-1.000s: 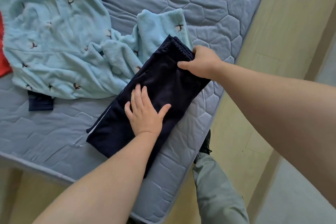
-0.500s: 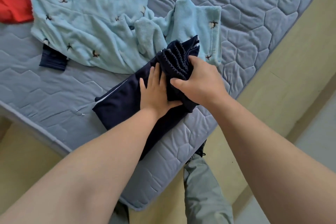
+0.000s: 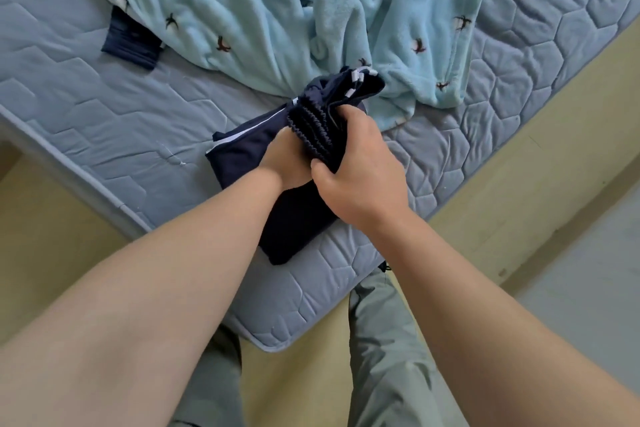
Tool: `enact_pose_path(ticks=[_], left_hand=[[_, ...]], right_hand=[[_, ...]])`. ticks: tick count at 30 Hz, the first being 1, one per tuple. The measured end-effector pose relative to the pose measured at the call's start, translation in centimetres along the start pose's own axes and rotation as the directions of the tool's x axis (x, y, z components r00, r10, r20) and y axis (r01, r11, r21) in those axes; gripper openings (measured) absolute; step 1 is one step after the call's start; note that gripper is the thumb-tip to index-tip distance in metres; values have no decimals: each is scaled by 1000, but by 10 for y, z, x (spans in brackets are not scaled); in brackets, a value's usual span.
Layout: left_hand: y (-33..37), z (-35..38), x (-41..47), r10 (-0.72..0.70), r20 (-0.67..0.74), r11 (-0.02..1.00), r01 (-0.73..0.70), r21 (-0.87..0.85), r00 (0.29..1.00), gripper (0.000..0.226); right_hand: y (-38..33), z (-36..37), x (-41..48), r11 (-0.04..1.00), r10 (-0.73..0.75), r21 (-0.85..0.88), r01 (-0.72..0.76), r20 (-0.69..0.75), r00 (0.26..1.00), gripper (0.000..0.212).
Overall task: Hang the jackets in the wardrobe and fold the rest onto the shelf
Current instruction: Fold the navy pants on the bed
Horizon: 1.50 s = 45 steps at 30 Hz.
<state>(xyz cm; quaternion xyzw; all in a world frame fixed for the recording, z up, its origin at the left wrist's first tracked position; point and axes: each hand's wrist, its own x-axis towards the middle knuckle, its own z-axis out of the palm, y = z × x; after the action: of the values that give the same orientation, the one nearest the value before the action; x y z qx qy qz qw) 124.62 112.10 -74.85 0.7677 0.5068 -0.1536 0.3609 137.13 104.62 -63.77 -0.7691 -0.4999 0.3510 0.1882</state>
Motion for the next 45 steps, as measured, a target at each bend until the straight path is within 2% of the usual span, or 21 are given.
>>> enact_pose_path(ticks=[1, 2, 3, 4, 5, 6, 8, 12, 18, 20, 22, 25, 27, 29, 34, 36, 38, 40, 41, 43, 45], left_hand=[[-8, -3, -10, -115, -12, 978, 111, -176, 993, 33], [-16, -9, -22, -287, 36, 841, 270, -470, 957, 34], [-23, -16, -34, -390, 170, 545, 376, -749, 905, 32], [-30, -24, -46, -338, 318, 334, 429, -839, 886, 32], [-43, -29, -60, -300, 388, 139, 442, -886, 871, 41], [-57, -31, -70, -250, 426, 44, 450, -892, 870, 56], [-77, -34, -88, -175, 434, -39, 435, -900, 884, 77], [-100, -35, -108, 40, 364, -237, 363, -901, 931, 99], [-108, -9, -115, -174, 409, -214, 371, -904, 896, 71], [-112, -2, -113, -211, 422, -248, 370, -895, 881, 67], [-112, 0, -110, -242, 410, -265, 347, -900, 879, 68], [-101, 4, -109, -419, 327, -201, 265, -943, 847, 70], [-89, 5, -110, -505, 264, -70, 265, -962, 822, 81], [-81, 9, -110, -517, 223, 39, 284, -958, 826, 94], [-87, 21, -101, -548, 167, 114, 271, -956, 820, 98], [-88, 24, -96, -594, 198, 72, 297, -952, 779, 98], [-88, 24, -92, -689, 288, -116, 290, -950, 665, 98], [-84, 24, -89, -741, 420, -291, 313, -904, 524, 101], [-81, 24, -87, -743, 462, -319, 352, -880, 484, 104], [-73, 24, -84, -731, 487, -290, 428, -856, 478, 108], [-68, 23, -81, -701, 483, -239, 465, -852, 525, 105]], right_hand=[[-6, 6, -3, 1000, -8, -7, 8, 14, 1000, 69], [-12, 12, -8, 1000, -14, -16, 14, 24, 1000, 69], [-18, 17, -11, 999, -21, -28, 22, 33, 999, 69], [-23, 23, -14, 999, -28, -44, 29, 39, 999, 68], [-29, 29, -18, 997, -32, -63, 34, 42, 999, 67], [-34, 36, -22, 996, -40, -82, 43, 40, 998, 66], [-45, 53, -31, 989, -79, -125, 82, 35, 996, 65], [-60, 98, -50, 966, -116, -222, 131, 81, 990, 67], [-45, 152, -62, 925, -120, -326, 196, 240, 963, 73], [-30, 156, -63, 940, -129, -256, 223, 338, 932, 76], [-17, 153, -61, 972, -123, -143, 185, 360, 925, 73], [-7, 144, -56, 987, -121, -70, 146, 285, 951, 56], [-7, 136, -52, 981, -157, -72, 177, 232, 960, 41], [-4, 129, -45, 982, -163, -67, 174, 155, 974, 33], [13, 108, -13, 994, -75, -76, 74, -14, 997, 32], [20, 103, -2, 987, -104, -126, 103, -5, 995, 35], [26, 103, 6, 979, -79, -188, 75, -14, 997, 40], [32, 103, 14, 968, 57, -237, -79, -95, 994, 46], [35, 102, 18, 954, 141, -247, -171, -134, 981, 49], [44, 101, 25, 930, 277, -218, -296, -113, 954, 55], [56, 100, 37, 919, 365, -170, -356, 24, 931, 57]])
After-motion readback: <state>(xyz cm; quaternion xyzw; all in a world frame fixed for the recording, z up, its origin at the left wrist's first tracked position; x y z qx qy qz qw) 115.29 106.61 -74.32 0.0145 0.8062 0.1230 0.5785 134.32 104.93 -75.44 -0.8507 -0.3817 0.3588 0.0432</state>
